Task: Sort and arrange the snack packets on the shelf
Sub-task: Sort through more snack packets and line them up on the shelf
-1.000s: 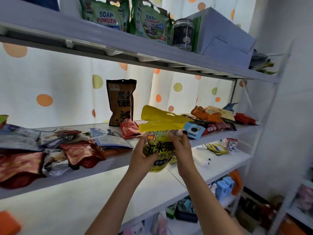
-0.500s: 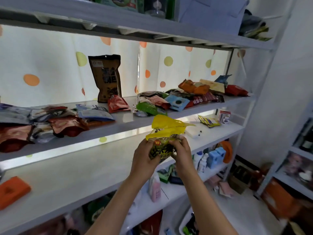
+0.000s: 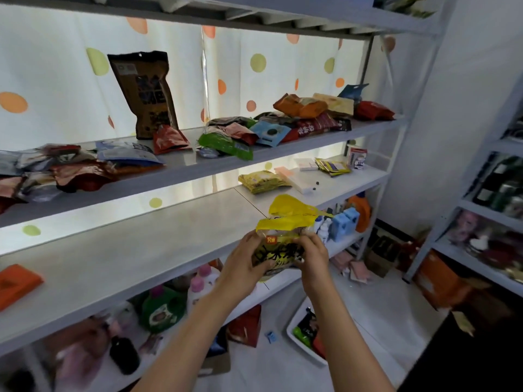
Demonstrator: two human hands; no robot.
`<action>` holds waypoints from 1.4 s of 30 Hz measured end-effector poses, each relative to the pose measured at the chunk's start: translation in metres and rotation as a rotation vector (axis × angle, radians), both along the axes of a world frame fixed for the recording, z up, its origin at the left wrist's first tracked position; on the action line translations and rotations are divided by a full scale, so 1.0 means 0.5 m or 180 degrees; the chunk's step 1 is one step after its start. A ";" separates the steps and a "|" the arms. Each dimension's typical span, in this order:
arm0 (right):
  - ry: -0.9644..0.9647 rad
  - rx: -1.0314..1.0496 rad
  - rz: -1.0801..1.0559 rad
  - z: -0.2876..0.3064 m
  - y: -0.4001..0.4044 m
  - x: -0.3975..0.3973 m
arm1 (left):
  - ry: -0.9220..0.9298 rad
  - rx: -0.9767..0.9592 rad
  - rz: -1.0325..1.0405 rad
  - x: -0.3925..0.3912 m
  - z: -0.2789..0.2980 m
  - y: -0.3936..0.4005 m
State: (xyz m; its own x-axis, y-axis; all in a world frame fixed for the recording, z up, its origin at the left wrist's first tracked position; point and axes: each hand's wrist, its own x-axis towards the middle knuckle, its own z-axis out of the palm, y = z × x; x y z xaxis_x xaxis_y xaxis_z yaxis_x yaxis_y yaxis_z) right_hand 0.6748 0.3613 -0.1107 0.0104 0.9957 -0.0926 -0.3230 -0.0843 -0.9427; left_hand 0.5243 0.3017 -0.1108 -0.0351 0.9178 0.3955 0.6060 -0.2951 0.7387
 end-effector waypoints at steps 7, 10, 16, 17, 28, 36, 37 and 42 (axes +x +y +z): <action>-0.0114 -0.0061 -0.0118 -0.027 -0.011 0.084 | -0.0482 -0.0760 0.0003 0.056 -0.011 -0.002; -0.0052 0.0001 -0.0077 -0.034 -0.011 0.110 | -0.0523 -0.0829 0.0040 0.079 -0.021 0.004; -0.0308 0.0075 -0.0156 -0.072 -0.030 0.141 | -0.0794 -0.0749 0.0588 0.127 -0.034 0.028; -0.0459 0.0134 -0.0093 -0.083 -0.039 0.146 | -0.0825 -0.0706 0.0660 0.136 -0.037 0.032; -0.0900 0.0160 0.0867 -0.144 -0.074 0.240 | -0.1125 -0.1251 -0.0112 0.252 -0.040 0.046; -0.0310 0.0025 0.0563 -0.143 -0.065 0.311 | -0.1654 -0.1725 -0.0559 0.283 -0.074 0.075; -0.0124 -0.0093 0.0498 -0.148 -0.061 0.319 | -0.1556 -0.1670 -0.0538 0.282 -0.082 0.078; 0.0677 -0.0580 0.0312 -0.154 -0.048 0.341 | -0.1343 -0.1708 -0.0013 0.280 -0.109 0.088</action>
State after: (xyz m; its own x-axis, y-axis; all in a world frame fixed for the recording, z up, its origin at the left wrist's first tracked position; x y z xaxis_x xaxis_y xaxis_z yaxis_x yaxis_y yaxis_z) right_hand 0.8452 0.3372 -0.1875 -0.1238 0.9577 -0.2598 -0.4935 -0.2866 -0.8212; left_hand 0.6646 0.3455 -0.1655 -0.0824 0.9835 -0.1612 0.2337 0.1763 0.9562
